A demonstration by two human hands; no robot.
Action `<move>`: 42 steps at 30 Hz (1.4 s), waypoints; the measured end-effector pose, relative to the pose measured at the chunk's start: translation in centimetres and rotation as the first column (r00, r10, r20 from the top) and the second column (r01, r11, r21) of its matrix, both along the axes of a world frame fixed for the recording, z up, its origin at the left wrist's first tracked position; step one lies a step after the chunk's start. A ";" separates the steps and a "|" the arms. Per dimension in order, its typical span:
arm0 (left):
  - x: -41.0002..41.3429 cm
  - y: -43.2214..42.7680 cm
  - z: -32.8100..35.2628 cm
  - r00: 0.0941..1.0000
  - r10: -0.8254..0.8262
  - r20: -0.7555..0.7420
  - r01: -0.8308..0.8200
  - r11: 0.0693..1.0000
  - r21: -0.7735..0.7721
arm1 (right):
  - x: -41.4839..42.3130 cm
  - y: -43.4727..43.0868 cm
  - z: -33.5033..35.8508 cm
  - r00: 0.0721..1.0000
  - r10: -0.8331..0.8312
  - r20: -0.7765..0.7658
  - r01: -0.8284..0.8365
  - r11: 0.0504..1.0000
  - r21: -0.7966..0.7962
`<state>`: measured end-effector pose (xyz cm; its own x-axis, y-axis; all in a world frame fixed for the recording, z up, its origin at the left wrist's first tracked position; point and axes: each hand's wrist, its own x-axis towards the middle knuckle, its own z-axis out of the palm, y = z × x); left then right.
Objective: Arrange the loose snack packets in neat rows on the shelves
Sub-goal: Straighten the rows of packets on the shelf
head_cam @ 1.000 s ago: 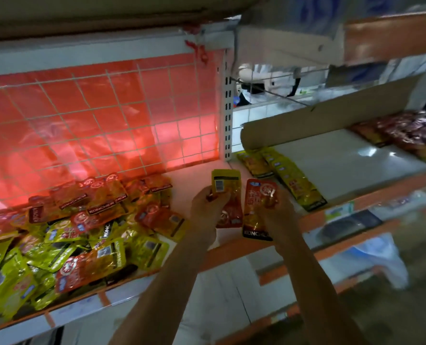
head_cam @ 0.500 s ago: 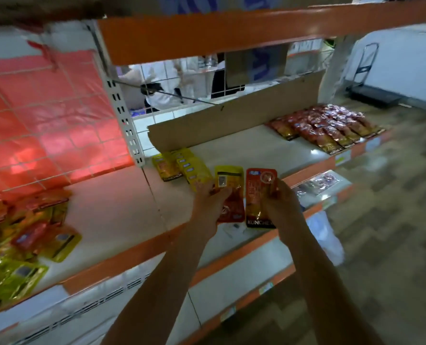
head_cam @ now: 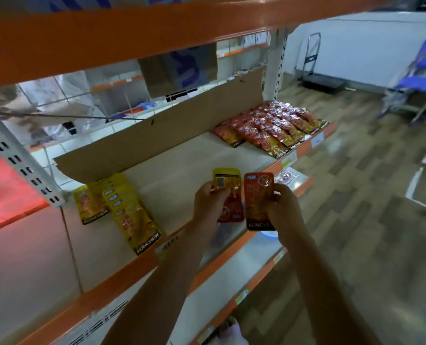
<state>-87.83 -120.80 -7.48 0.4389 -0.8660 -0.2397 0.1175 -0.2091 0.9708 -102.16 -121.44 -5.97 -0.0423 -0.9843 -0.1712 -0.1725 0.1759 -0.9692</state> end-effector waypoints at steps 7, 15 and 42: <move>-1.3 -10.0 -0.2 0.998 0.004 0.058 -0.007 0.999 0.049 | -1.2 -9.3 0.1 0.994 0.020 -0.107 -0.024 0.999 -0.038; 0.1 -17.0 -0.4 0.972 0.091 0.217 -0.107 0.992 0.061 | 0.2 -17.5 -0.2 0.944 0.083 -0.321 -0.128 0.984 -0.123; 3.3 -23.3 -2.2 0.787 0.593 0.169 -0.611 0.788 0.080 | 7.8 -30.6 -1.6 0.551 0.249 -0.797 -0.683 0.683 -0.258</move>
<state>-84.56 -144.08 -9.71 0.8949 -0.3822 -0.2304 0.1368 -0.2564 0.9568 -94.38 -152.00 -7.60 0.5669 -0.8005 0.1944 -0.6802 -0.5880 -0.4376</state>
